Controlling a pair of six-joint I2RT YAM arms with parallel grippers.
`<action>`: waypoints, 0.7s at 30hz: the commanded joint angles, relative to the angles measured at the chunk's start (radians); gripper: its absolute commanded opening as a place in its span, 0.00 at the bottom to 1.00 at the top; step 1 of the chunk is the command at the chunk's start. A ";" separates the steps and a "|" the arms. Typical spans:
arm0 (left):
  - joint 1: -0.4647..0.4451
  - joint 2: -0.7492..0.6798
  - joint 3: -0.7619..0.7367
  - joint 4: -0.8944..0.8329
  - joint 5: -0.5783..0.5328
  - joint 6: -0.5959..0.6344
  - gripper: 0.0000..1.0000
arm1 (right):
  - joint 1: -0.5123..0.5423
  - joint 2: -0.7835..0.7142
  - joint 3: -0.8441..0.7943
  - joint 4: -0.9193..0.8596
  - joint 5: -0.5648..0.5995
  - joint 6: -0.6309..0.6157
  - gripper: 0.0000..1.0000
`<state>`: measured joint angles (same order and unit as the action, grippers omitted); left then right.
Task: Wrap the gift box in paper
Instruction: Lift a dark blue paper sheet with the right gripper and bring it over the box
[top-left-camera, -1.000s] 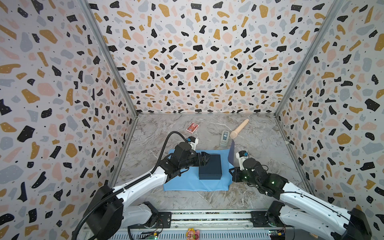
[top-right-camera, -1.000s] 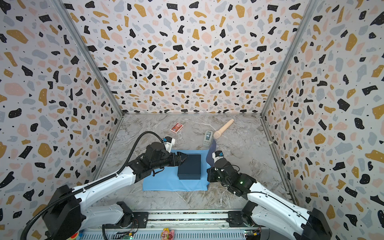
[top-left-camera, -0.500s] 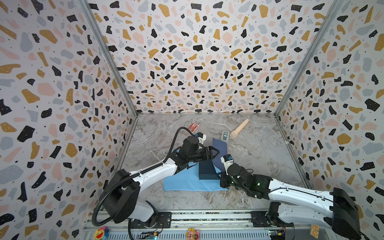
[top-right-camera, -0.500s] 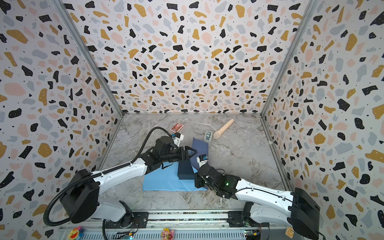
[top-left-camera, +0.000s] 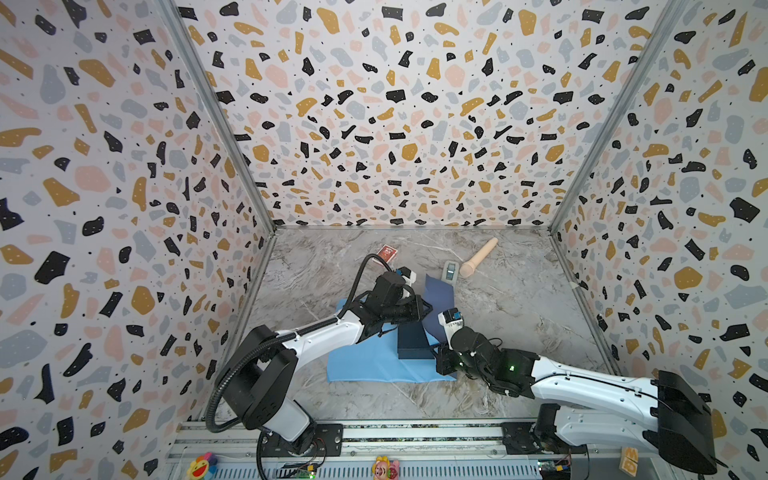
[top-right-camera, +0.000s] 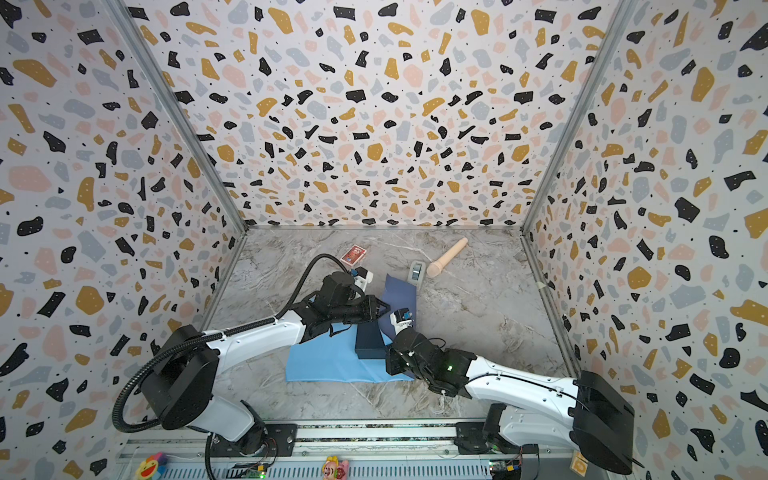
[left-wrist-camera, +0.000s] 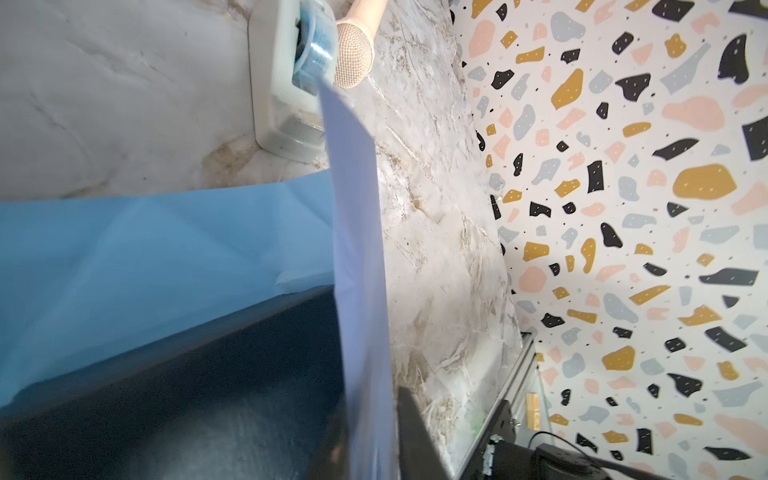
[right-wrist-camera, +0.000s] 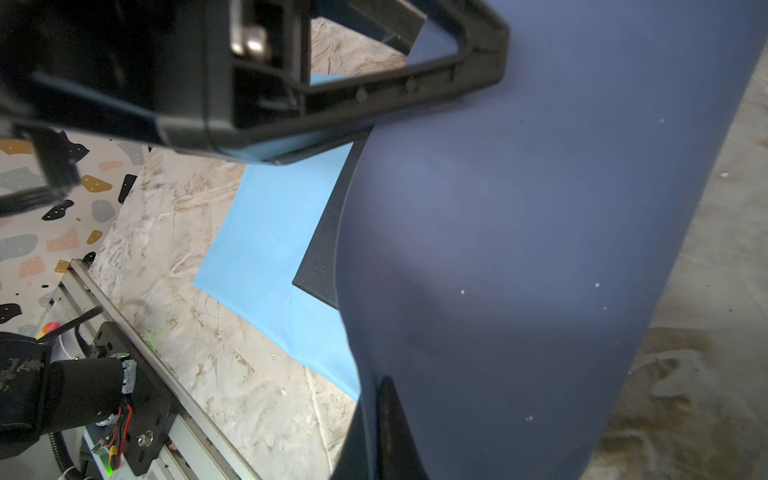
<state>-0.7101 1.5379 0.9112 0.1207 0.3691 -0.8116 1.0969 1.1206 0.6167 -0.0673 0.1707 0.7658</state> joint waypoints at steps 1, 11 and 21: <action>-0.005 -0.003 0.012 0.006 0.015 0.040 0.06 | 0.006 -0.002 0.040 0.008 0.016 0.004 0.08; 0.050 -0.045 -0.013 -0.008 0.087 0.147 0.00 | -0.076 -0.137 0.057 -0.065 -0.163 -0.129 0.54; 0.173 -0.127 -0.129 -0.018 0.167 0.223 0.00 | -0.395 -0.161 0.078 -0.124 -0.542 -0.230 0.87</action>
<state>-0.5579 1.4384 0.8146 0.1040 0.4961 -0.6266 0.7582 0.9356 0.6510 -0.1467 -0.2554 0.5690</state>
